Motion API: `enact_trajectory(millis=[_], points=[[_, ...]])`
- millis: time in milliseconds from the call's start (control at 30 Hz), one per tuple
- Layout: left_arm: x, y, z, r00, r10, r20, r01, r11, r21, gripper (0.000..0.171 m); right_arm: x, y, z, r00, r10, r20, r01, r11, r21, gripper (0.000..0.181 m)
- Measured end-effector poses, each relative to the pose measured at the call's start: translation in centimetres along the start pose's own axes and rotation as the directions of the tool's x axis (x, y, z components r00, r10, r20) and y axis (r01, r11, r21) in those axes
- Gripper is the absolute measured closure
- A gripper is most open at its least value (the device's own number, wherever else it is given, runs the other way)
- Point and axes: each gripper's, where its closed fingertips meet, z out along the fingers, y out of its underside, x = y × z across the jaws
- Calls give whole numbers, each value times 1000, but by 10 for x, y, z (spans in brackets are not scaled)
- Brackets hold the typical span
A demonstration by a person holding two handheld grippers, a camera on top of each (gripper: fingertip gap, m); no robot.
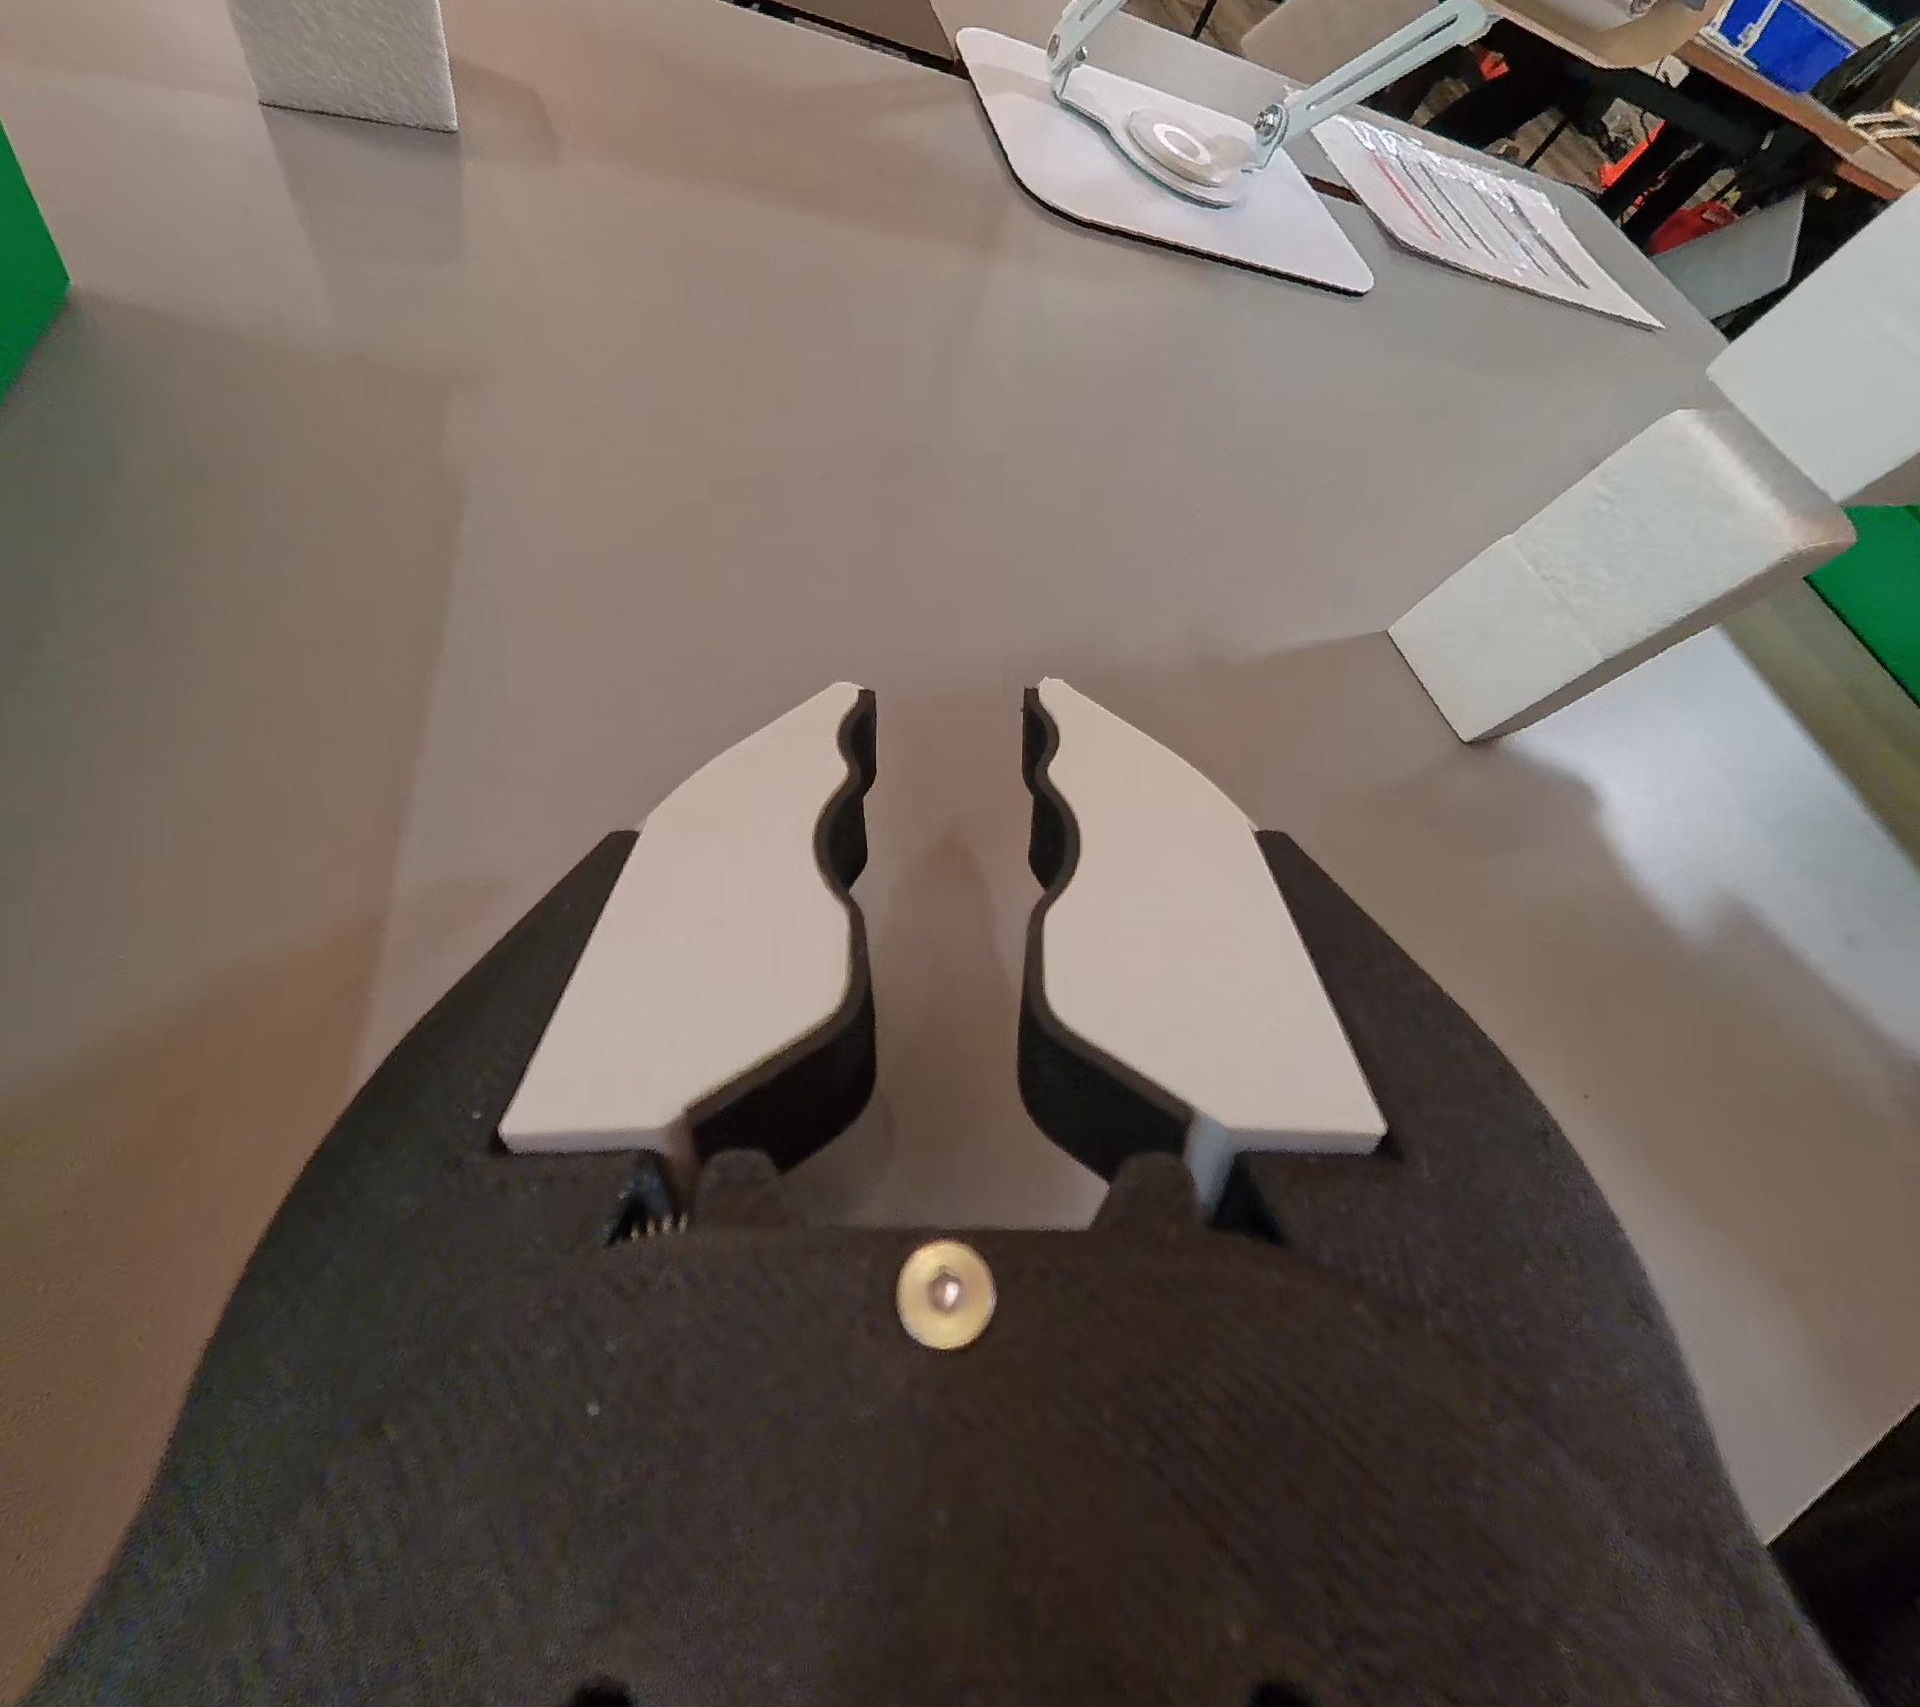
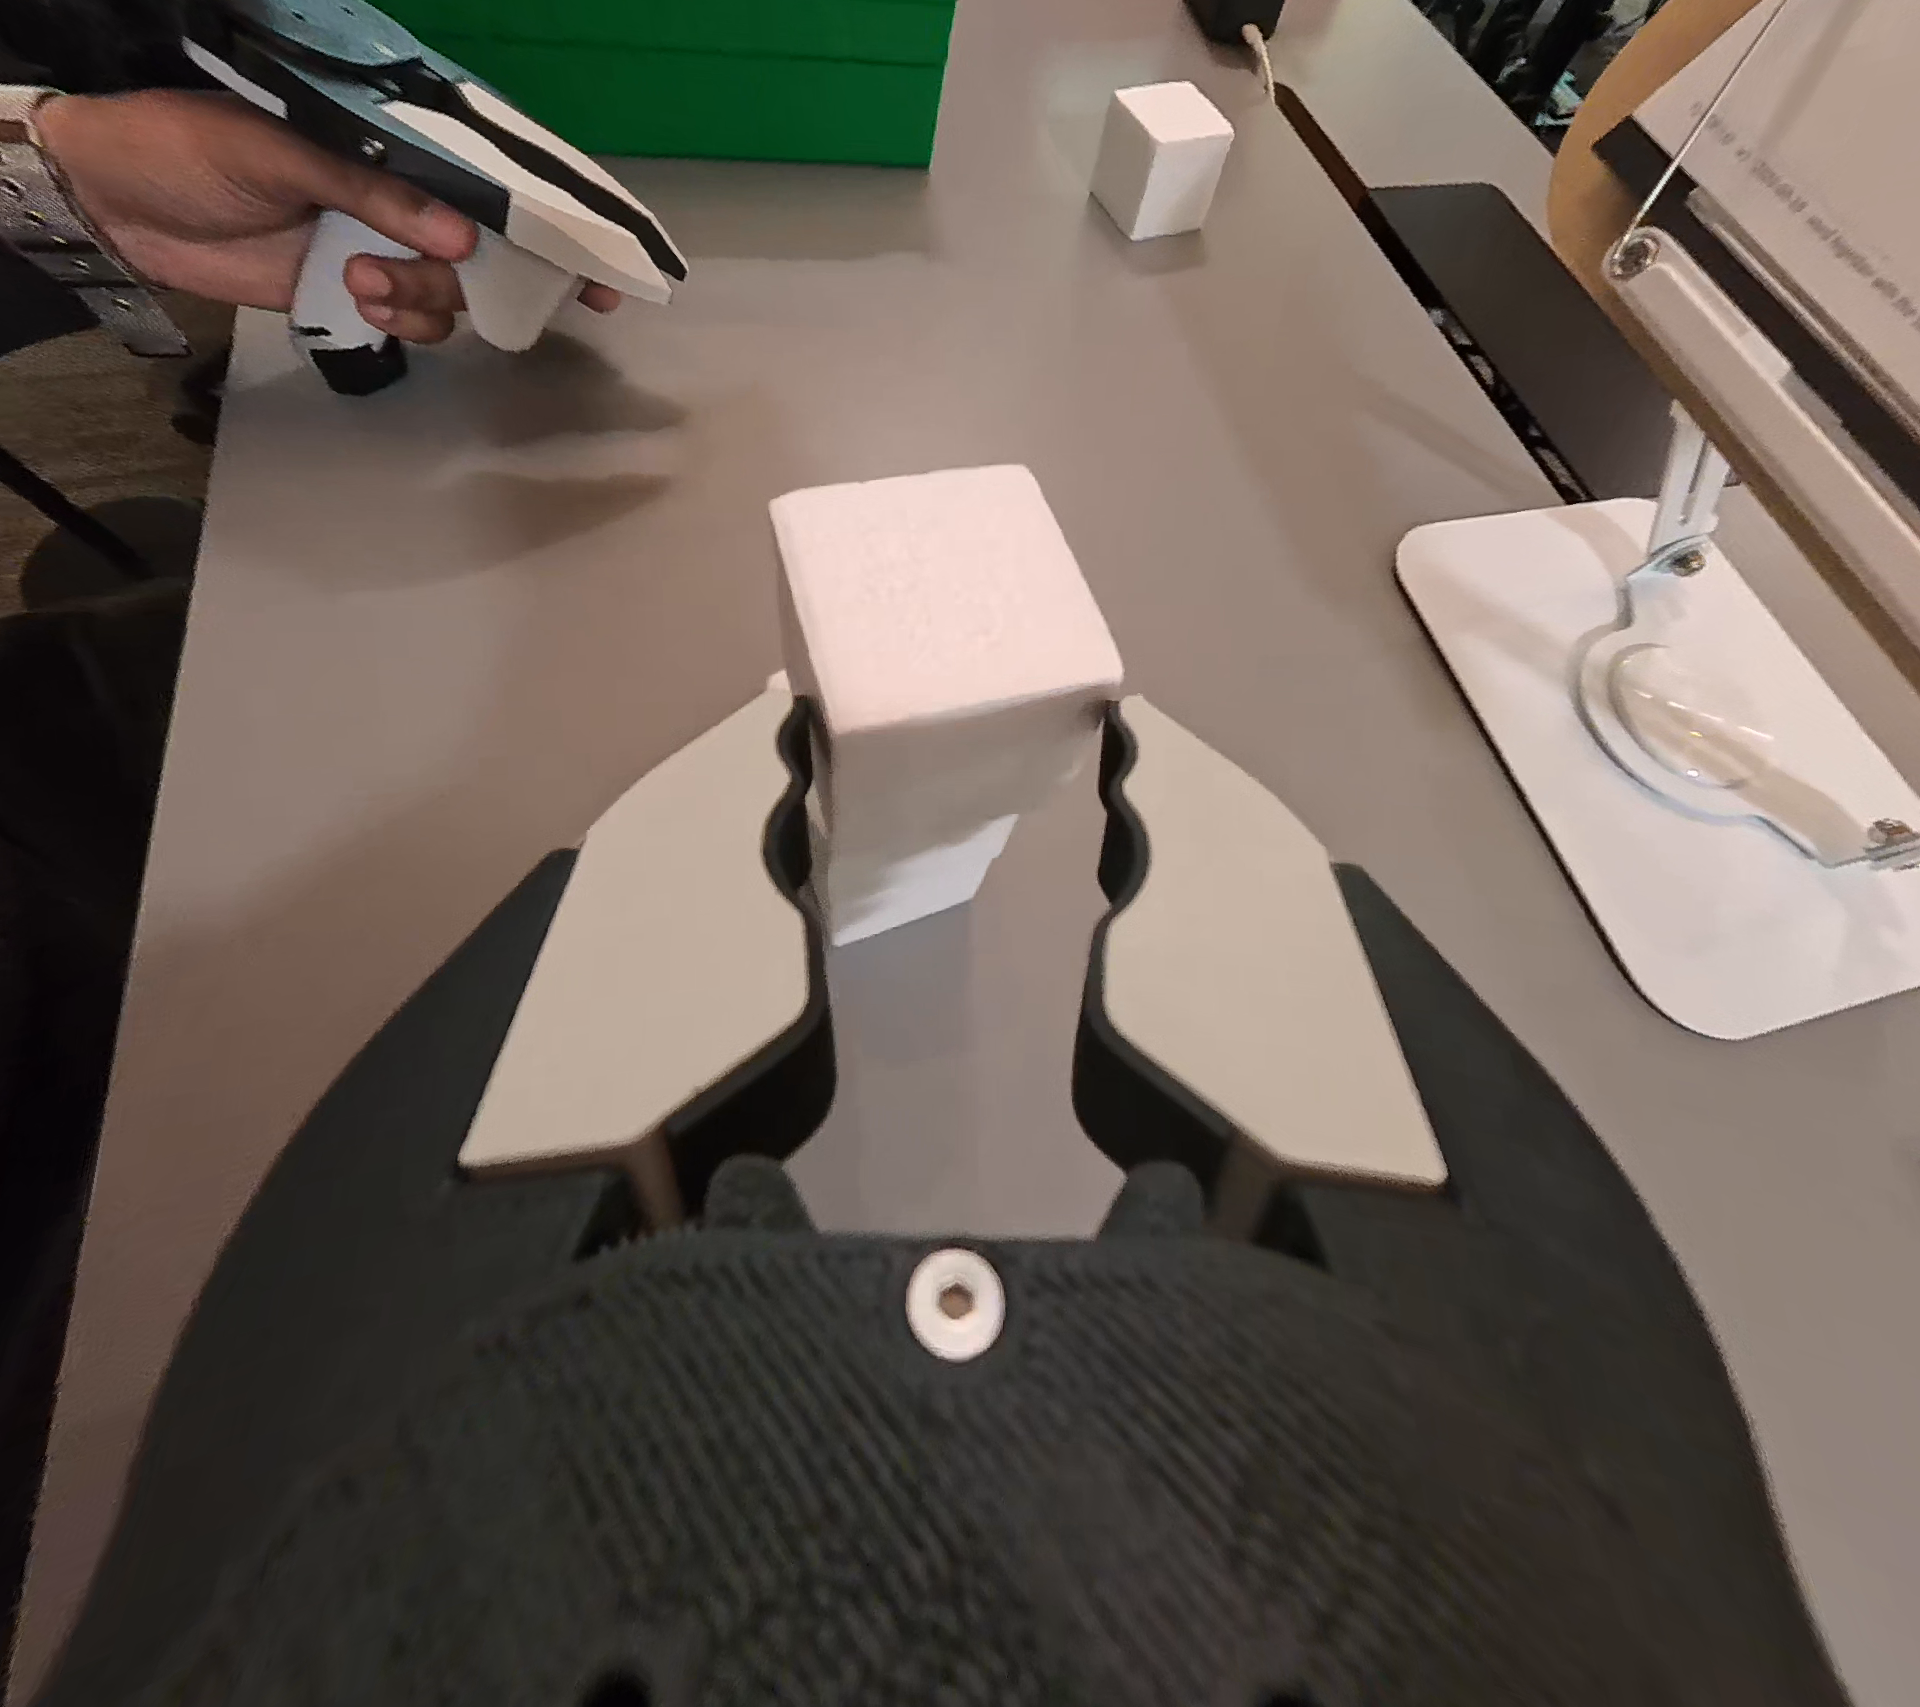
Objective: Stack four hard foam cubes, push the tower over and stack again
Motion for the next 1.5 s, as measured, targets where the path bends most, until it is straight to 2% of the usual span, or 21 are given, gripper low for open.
enact_trajectory(millis=[833,1500], points=[[1,1,1,1000,-3,-3,3,1000,-7,144,-5,6,6,994,-8,105,2,999,54,127],[1,1,1,1000,-6,-5,6,1000,-9,144,-4,7,6,994,-2,106,-5,998,61,128]])
